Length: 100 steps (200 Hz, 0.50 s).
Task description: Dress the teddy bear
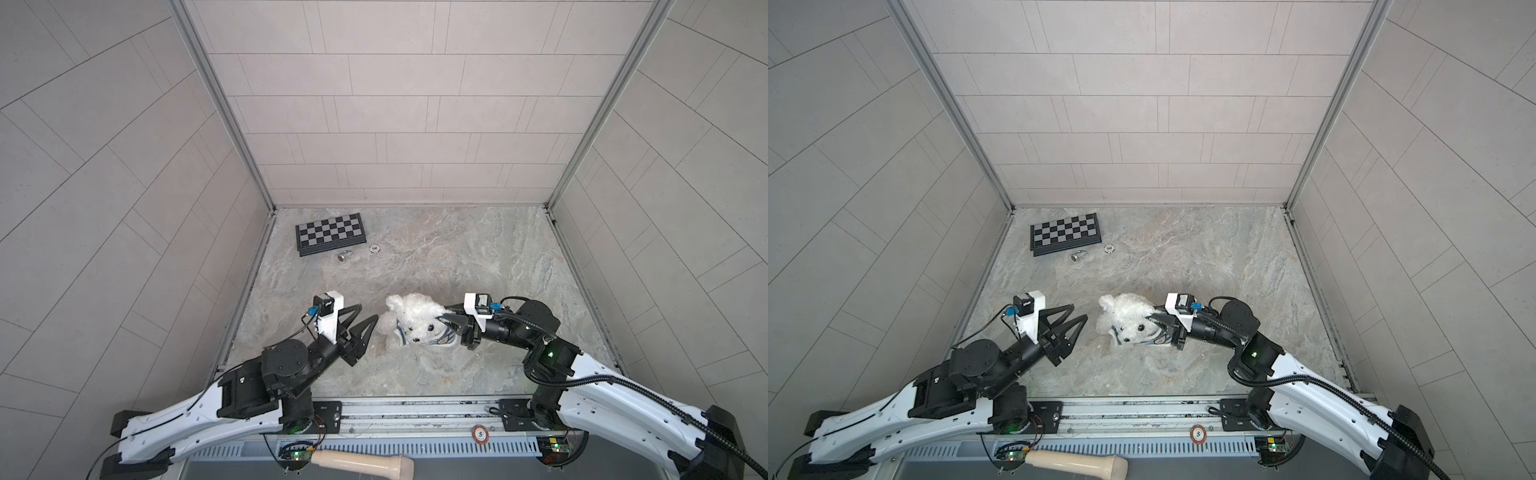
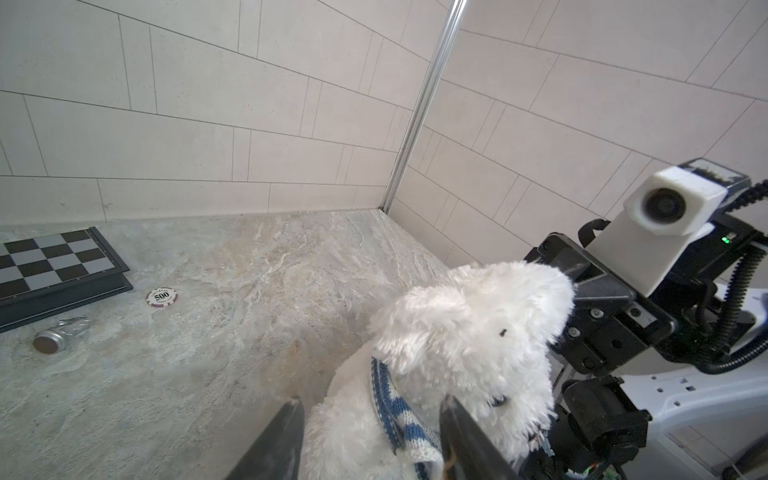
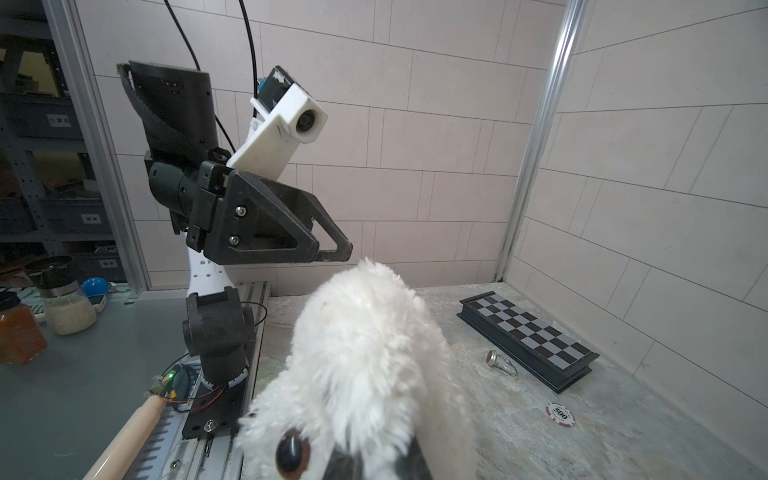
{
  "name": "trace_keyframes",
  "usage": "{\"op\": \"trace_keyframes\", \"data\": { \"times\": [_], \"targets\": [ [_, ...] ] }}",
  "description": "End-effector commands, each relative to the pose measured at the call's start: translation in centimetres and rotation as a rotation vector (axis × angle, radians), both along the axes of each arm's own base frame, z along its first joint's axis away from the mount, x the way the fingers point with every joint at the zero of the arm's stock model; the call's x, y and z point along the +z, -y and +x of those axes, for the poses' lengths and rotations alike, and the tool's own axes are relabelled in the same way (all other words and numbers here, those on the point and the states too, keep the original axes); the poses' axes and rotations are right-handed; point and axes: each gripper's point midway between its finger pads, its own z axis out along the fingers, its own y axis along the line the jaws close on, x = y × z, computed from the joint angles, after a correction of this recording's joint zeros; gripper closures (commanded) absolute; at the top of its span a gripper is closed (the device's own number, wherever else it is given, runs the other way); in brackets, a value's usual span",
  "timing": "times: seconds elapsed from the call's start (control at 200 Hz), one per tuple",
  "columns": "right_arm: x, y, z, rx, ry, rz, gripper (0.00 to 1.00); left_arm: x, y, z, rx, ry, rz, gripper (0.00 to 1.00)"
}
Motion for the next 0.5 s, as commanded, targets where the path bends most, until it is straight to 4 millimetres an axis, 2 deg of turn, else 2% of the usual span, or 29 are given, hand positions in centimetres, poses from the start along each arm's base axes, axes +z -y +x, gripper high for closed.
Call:
{"op": "trace_keyframes", "data": {
  "times": [0.0,0.115,0.215,0.38,0.496],
  "targets": [
    [3.0,1.0,0.3,-0.045,0.048,0.095,1.00,0.3,-0.1,0.7,0.051,-0.030,-0.044,0.46],
    [3.4,1.0,0.8,-0.058,0.021,0.105,1.00,0.1,0.9,1.0,0.055,-0.050,-0.014,0.48],
    [3.6,1.1,1.6,-0.093,-0.012,0.114,1.00,-1.0,1.5,1.5,0.073,-0.084,-0.002,0.53],
    [3.3,1.9,4.0,-0.223,-0.091,0.113,1.00,-2.6,1.4,3.0,0.100,-0.164,-0.077,0.61],
    [3.8,2.2,4.0,-0.220,-0.107,0.139,1.00,-3.6,1.8,3.7,0.062,-0.221,-0.144,0.64]
  ]
}}
